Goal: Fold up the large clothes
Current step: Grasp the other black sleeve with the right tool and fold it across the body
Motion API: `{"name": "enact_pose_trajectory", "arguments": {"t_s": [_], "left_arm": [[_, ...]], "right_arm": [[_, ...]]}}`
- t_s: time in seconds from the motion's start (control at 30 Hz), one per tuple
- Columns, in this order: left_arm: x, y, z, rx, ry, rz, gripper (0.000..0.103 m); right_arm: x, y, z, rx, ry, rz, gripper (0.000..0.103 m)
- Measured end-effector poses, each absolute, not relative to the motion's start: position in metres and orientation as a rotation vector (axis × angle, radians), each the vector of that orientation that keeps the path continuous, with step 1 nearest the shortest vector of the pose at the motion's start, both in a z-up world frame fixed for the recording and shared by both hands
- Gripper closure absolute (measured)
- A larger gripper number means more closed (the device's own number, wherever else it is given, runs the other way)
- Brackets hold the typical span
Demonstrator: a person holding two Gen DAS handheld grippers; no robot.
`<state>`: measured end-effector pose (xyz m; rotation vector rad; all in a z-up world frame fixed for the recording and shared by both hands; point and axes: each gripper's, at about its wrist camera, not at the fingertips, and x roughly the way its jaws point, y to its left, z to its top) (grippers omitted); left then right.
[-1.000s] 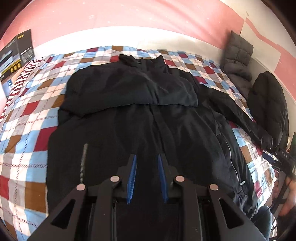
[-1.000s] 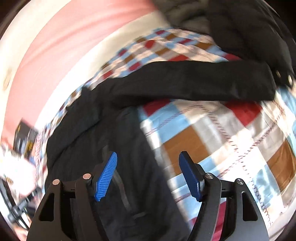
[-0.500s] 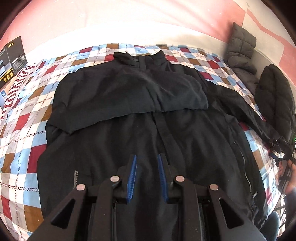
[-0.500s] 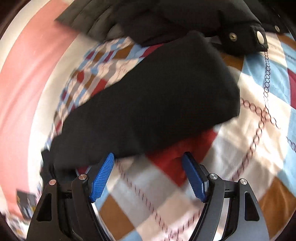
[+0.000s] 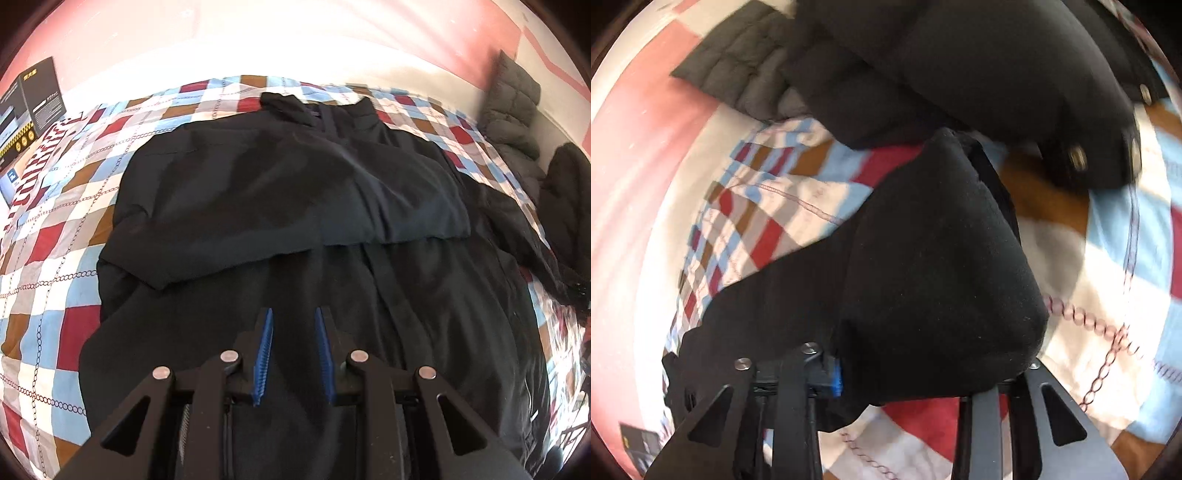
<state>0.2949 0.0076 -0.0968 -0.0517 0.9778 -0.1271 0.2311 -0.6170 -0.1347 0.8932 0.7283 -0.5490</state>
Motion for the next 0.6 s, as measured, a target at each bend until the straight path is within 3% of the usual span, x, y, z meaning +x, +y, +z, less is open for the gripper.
{"name": "enact_pose_trajectory", "arguments": {"t_s": [0.37, 0.6], "left_arm": [[0.317, 0.035, -0.098, -0.066, 0.959, -0.098, 0.078], [0.358, 0.061, -0.089, -0.066, 0.924, -0.066, 0.078]], "right_arm": [[0.283, -0.534, 0.009, 0.588, 0.573, -0.27, 0.075], [0.337, -0.433, 0.055, 0.447, 0.573, -0.028, 0.075]]}}
